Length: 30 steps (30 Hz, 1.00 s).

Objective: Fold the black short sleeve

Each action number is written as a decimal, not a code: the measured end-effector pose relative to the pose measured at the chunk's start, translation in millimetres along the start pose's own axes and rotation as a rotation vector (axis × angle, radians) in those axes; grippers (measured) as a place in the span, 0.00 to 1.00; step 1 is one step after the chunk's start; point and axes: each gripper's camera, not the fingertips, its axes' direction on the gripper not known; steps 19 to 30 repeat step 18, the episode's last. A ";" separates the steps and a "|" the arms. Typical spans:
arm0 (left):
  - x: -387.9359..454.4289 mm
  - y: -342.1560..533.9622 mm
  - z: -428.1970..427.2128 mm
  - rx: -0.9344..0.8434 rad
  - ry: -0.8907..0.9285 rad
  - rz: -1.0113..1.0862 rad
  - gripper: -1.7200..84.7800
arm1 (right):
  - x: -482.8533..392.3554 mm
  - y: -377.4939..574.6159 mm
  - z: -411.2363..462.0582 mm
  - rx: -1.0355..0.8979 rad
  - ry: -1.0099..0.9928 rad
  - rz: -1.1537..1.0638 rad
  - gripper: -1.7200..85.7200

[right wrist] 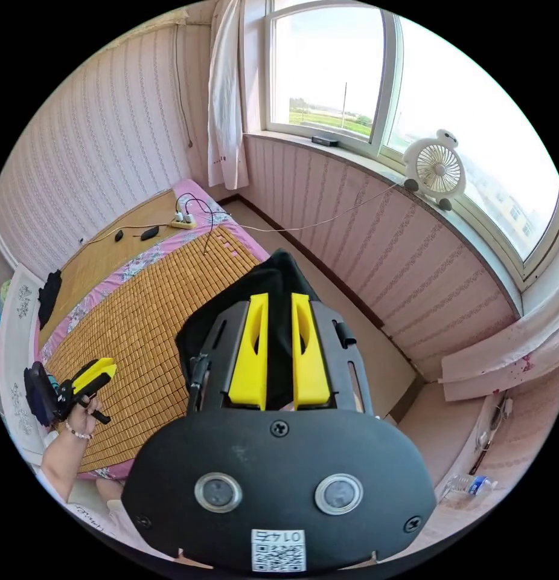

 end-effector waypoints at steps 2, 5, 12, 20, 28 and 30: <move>-7.3 52.5 -31.9 -0.020 -0.006 0.056 0.08 | -16.9 50.9 4.2 0.038 -0.061 -0.071 0.10; -13.9 147.9 -87.4 -0.039 -0.025 0.060 0.07 | -50.7 169.7 19.6 0.015 -0.109 -0.156 0.10; 12.1 335.7 -238.9 -0.163 -0.261 -0.047 0.06 | -131.3 399.8 30.8 -0.277 -0.247 -0.060 0.09; 30.5 431.6 -380.8 0.011 -0.584 -0.240 0.06 | -304.5 390.3 8.6 -0.180 -0.429 -0.556 0.08; 30.5 431.6 -380.8 0.011 -0.584 -0.240 0.06 | -304.5 390.3 8.6 -0.180 -0.429 -0.556 0.08; 30.5 431.6 -380.8 0.011 -0.584 -0.240 0.06 | -304.5 390.3 8.6 -0.180 -0.429 -0.556 0.08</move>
